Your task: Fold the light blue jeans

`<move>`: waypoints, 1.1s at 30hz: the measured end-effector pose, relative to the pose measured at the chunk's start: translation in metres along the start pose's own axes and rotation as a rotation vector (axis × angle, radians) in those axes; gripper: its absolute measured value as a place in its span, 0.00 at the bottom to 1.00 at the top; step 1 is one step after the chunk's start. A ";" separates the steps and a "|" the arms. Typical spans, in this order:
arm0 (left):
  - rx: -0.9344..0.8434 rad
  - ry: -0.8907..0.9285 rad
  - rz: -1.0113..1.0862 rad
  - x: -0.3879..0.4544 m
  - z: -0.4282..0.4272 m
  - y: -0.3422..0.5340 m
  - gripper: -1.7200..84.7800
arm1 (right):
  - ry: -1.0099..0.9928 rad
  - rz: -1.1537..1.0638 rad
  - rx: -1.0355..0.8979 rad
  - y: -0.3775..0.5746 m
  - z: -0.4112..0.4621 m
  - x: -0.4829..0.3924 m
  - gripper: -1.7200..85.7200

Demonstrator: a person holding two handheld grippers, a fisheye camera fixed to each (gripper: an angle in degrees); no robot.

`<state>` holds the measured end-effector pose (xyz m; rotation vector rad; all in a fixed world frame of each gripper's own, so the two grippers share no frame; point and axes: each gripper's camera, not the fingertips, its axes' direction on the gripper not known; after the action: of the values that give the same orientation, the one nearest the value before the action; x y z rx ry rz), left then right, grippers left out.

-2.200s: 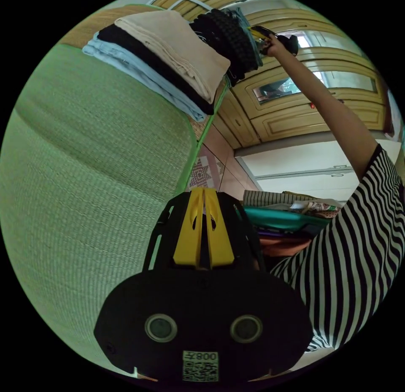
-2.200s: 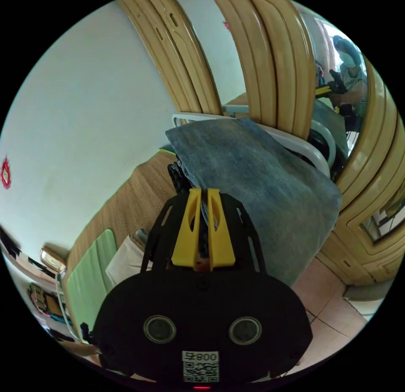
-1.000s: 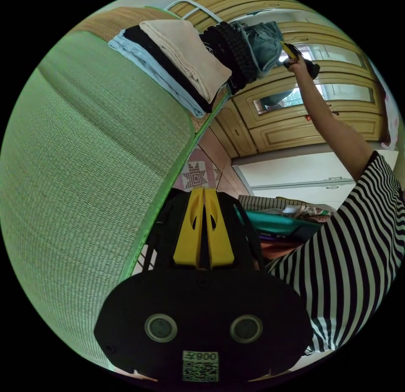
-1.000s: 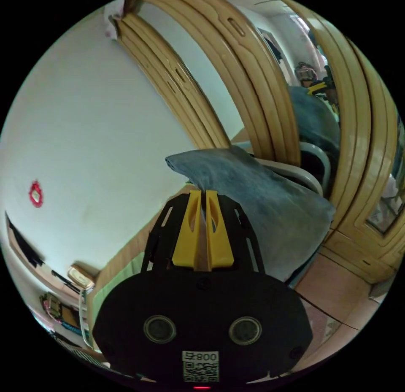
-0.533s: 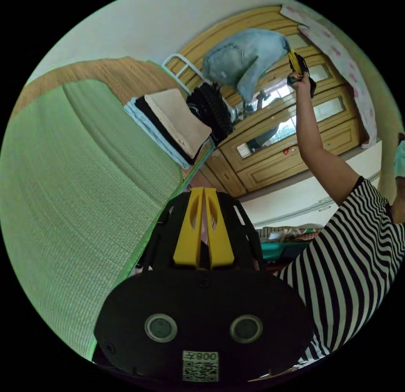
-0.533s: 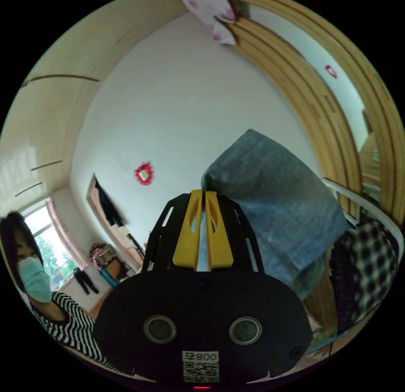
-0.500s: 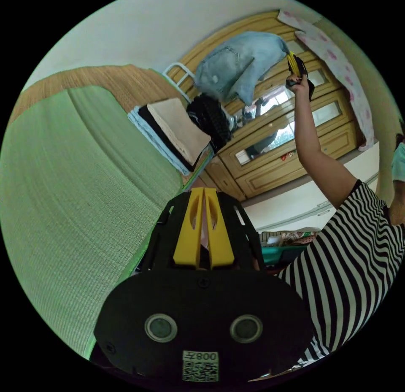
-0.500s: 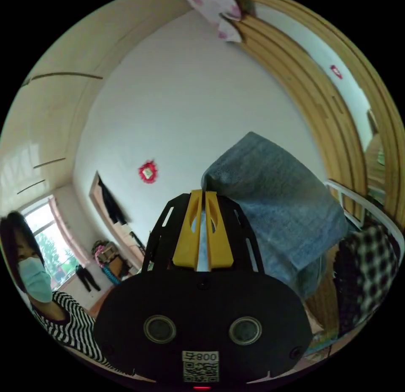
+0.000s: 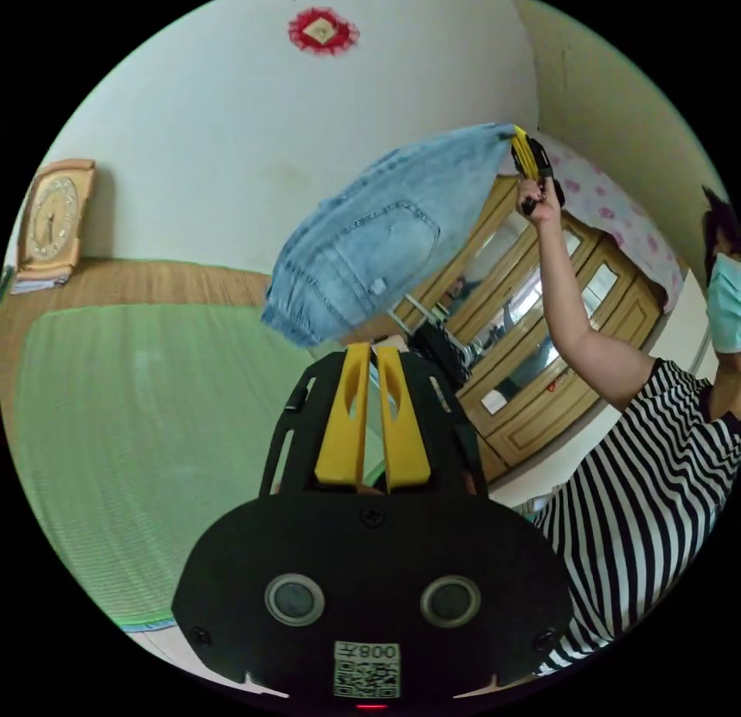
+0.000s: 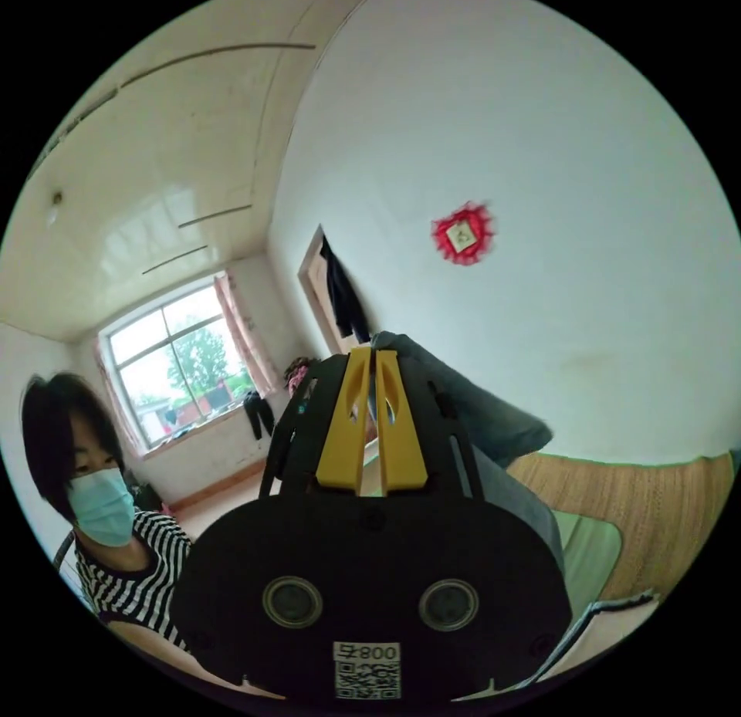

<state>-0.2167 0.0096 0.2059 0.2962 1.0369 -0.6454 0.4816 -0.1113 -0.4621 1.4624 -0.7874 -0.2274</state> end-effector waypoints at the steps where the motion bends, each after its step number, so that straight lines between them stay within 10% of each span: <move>1: 0.061 -0.077 0.014 0.007 -0.029 -0.004 0.13 | -0.017 0.004 -0.028 0.008 0.029 -0.006 0.02; 4: 0.077 -0.342 0.055 0.029 -0.078 -0.011 0.20 | -0.129 0.070 -0.082 0.040 0.106 -0.004 0.02; 17: 0.080 -0.489 -0.309 0.050 -0.233 0.008 0.04 | -0.338 0.214 -0.323 0.182 0.377 0.005 0.02; 27: 0.105 -0.592 0.025 0.139 -0.332 -0.053 0.03 | -0.125 0.330 -0.202 0.367 0.208 0.090 0.02; 33: -0.405 -0.535 -0.109 0.112 -0.237 -0.018 0.03 | 0.309 0.962 -0.265 0.692 0.064 0.206 0.02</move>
<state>-0.3552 0.0785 -0.0070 -0.2797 0.6467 -0.5543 0.3745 -0.1877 0.2510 0.7223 -1.0650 0.5910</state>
